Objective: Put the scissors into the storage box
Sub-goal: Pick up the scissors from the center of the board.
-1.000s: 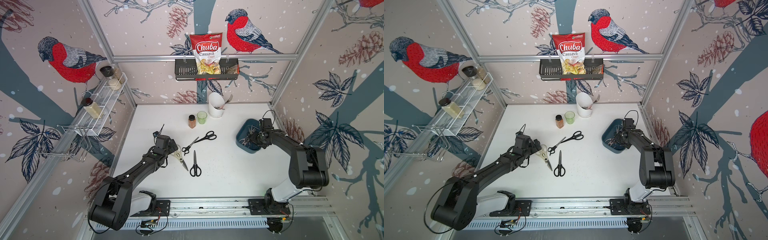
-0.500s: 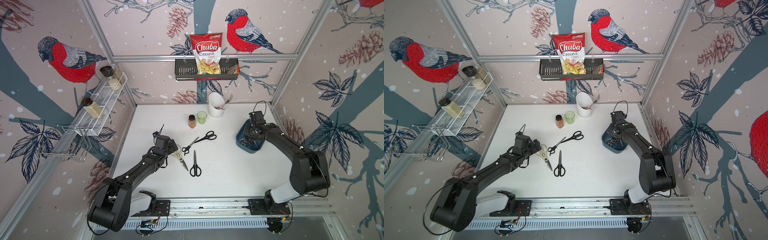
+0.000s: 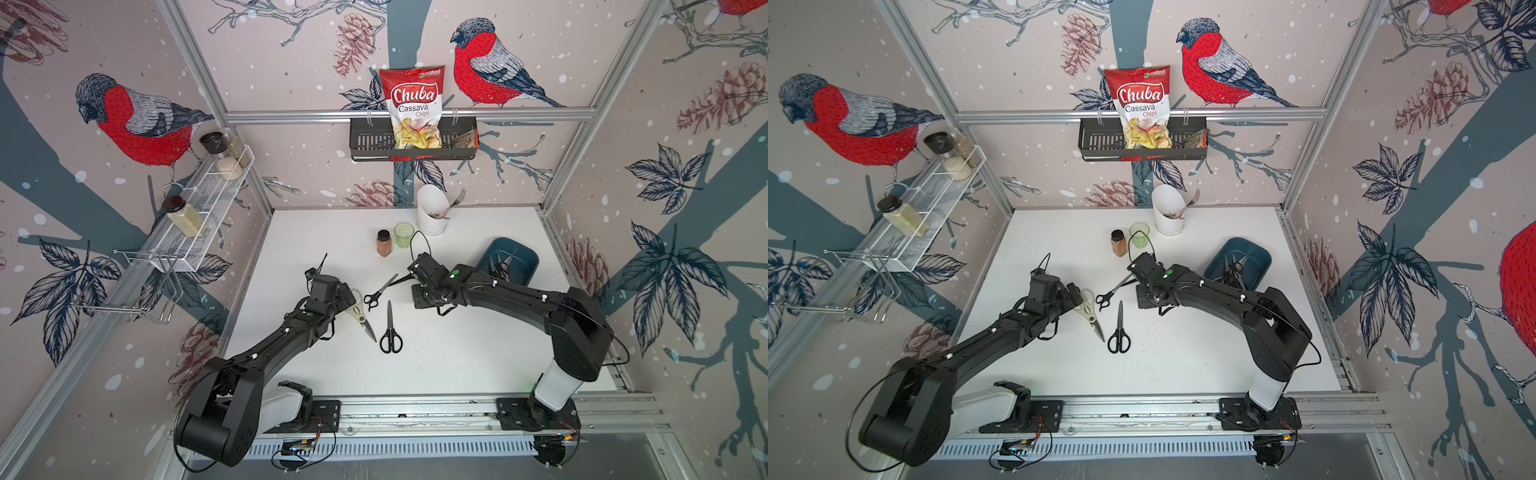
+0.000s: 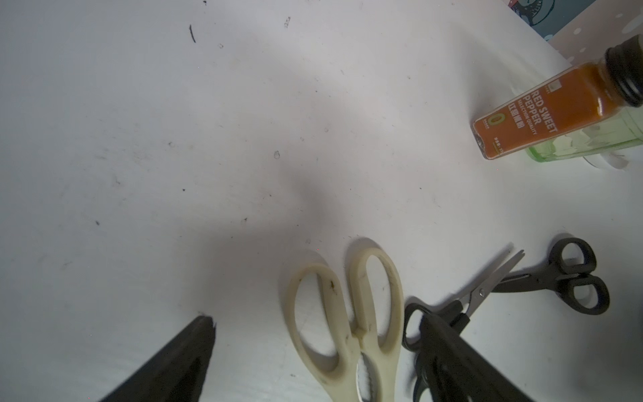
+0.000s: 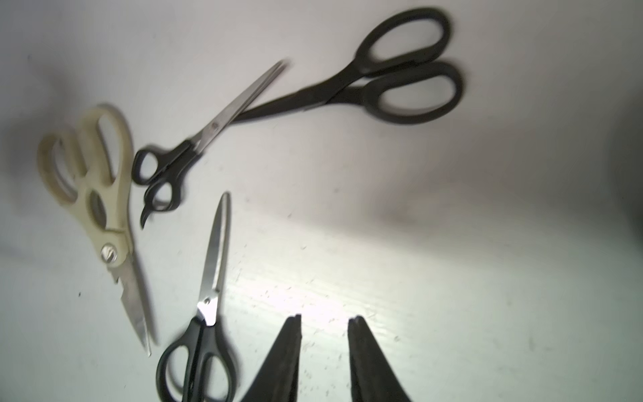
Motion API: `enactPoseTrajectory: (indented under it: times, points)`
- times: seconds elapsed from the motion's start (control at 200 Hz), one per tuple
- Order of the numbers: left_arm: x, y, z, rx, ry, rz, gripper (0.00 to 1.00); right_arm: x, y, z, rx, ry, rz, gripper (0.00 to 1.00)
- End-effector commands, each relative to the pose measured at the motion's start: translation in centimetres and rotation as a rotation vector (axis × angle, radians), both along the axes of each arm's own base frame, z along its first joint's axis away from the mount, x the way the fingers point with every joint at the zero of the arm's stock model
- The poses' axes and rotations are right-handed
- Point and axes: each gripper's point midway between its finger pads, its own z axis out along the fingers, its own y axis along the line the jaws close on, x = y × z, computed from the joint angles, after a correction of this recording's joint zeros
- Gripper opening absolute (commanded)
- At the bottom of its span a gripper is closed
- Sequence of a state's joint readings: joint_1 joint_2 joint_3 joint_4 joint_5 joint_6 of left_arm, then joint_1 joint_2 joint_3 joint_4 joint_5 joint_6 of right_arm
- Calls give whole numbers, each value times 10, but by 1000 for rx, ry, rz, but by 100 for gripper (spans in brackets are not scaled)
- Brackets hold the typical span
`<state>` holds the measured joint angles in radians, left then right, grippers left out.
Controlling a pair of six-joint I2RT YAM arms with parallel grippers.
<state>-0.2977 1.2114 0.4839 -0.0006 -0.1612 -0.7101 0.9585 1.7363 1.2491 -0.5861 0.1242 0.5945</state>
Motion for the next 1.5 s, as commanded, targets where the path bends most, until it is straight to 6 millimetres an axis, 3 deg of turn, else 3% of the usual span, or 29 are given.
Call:
enactPoseTrajectory:
  times: [0.0, 0.195, 0.415, 0.815, 1.496]
  points:
    - [2, 3, 3, -2, -19, 21, 95, -32, 12, -11, -30, 66, 46, 30]
    - [0, 6, 1, -9, -8, 44, 96, -72, 39, -29, -16, 136, 144, 29]
    - [-14, 13, -6, -14, 26, 78, 96, -86, 51, -47, -5, 180, 190, 29]
    - [-36, 32, -13, -23, 41, 154, 96, -87, 47, -67, -82, 196, 213, 29]
    - [-33, 41, -1, -33, -1, 188, 96, -79, 25, -91, -254, 182, 170, 22]
